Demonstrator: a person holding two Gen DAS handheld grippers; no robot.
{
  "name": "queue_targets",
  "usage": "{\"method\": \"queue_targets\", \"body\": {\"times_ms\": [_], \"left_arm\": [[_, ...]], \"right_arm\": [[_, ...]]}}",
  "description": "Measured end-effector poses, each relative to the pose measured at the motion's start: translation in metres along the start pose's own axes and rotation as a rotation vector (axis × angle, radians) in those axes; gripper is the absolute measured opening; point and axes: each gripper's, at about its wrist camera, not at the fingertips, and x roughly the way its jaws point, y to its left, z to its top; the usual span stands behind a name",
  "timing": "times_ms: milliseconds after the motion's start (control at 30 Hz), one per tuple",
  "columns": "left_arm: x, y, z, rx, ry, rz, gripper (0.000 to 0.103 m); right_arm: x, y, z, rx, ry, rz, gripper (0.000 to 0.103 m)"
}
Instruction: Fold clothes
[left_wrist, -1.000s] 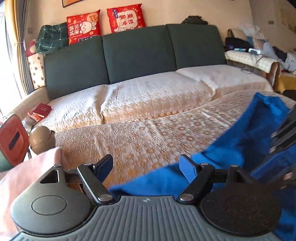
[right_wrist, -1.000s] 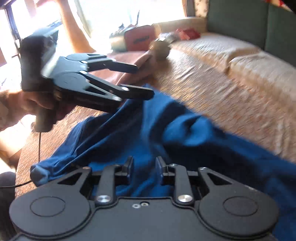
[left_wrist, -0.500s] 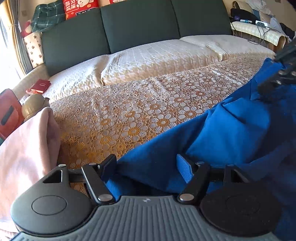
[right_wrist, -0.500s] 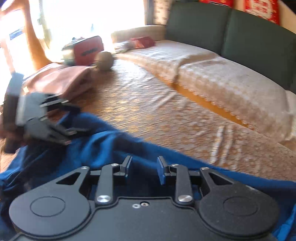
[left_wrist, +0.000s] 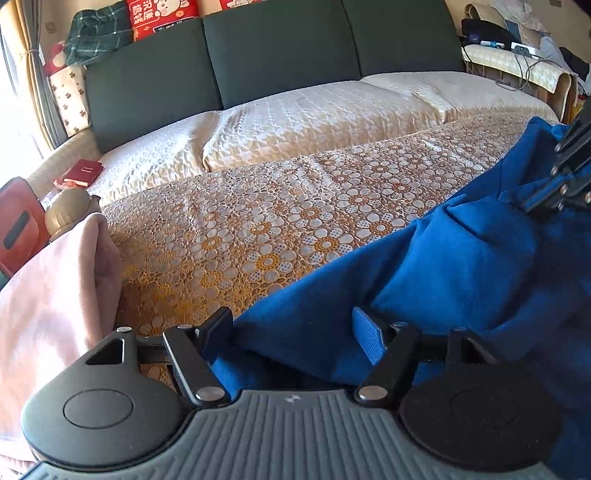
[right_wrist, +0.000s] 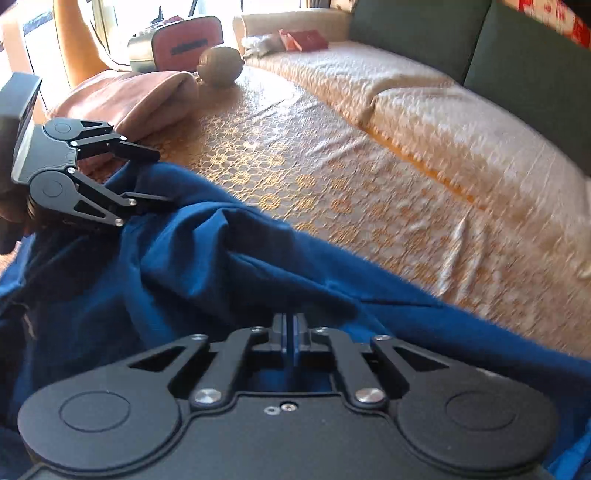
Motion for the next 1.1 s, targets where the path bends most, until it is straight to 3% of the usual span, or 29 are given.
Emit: {"method": "queue_targets", "body": {"times_ms": [67, 133, 167, 200, 233, 267, 300, 333, 367, 467, 567, 633, 733, 1100], "left_arm": [[-0.001, 0.000, -0.001, -0.003, -0.002, 0.002, 0.071], [-0.001, 0.001, -0.001, -0.007, -0.004, 0.006, 0.071], [-0.002, 0.001, -0.002, -0.010, -0.004, 0.008, 0.071], [-0.002, 0.001, -0.002, -0.012, -0.004, 0.010, 0.071], [-0.002, 0.001, -0.002, -0.016, -0.005, 0.013, 0.071], [-0.002, 0.002, -0.003, -0.019, -0.005, 0.015, 0.071], [-0.002, 0.002, -0.003, -0.019, -0.004, 0.015, 0.071], [-0.003, 0.002, -0.003, -0.017, -0.005, 0.017, 0.071], [-0.003, 0.002, -0.004, -0.016, -0.007, 0.018, 0.071], [-0.004, 0.002, -0.006, -0.025, -0.011, 0.019, 0.071], [-0.003, 0.003, -0.006, -0.030, -0.011, 0.017, 0.071], [-0.003, 0.002, -0.006, -0.025, -0.011, 0.018, 0.071], [-0.003, 0.003, -0.006, -0.028, -0.010, 0.016, 0.071], [-0.002, 0.005, -0.006, -0.039, -0.013, 0.006, 0.071]], "right_arm": [[-0.010, -0.001, -0.003, -0.009, -0.029, -0.039, 0.103], [-0.018, -0.011, -0.010, 0.033, -0.055, -0.061, 0.056], [-0.025, -0.017, -0.016, 0.066, -0.062, -0.064, 0.056], [-0.030, -0.021, -0.022, 0.096, -0.063, -0.050, 0.040], [-0.035, -0.024, -0.029, 0.122, -0.062, -0.031, 0.046], [-0.038, -0.024, -0.034, 0.135, -0.054, 0.004, 0.043], [-0.039, -0.020, -0.038, 0.129, -0.035, 0.048, 0.056], [-0.040, -0.011, -0.044, 0.097, -0.012, 0.093, 0.100], [-0.041, -0.001, -0.047, 0.054, 0.008, 0.128, 0.103], [-0.046, 0.002, -0.039, 0.042, -0.013, 0.172, 0.103], [-0.052, -0.010, -0.011, 0.078, -0.138, 0.104, 0.103], [-0.045, -0.016, 0.008, 0.057, -0.177, 0.053, 0.103], [-0.018, -0.021, 0.024, 0.013, -0.150, 0.004, 0.103], [0.039, -0.004, 0.023, -0.066, -0.039, 0.011, 0.103]]}}
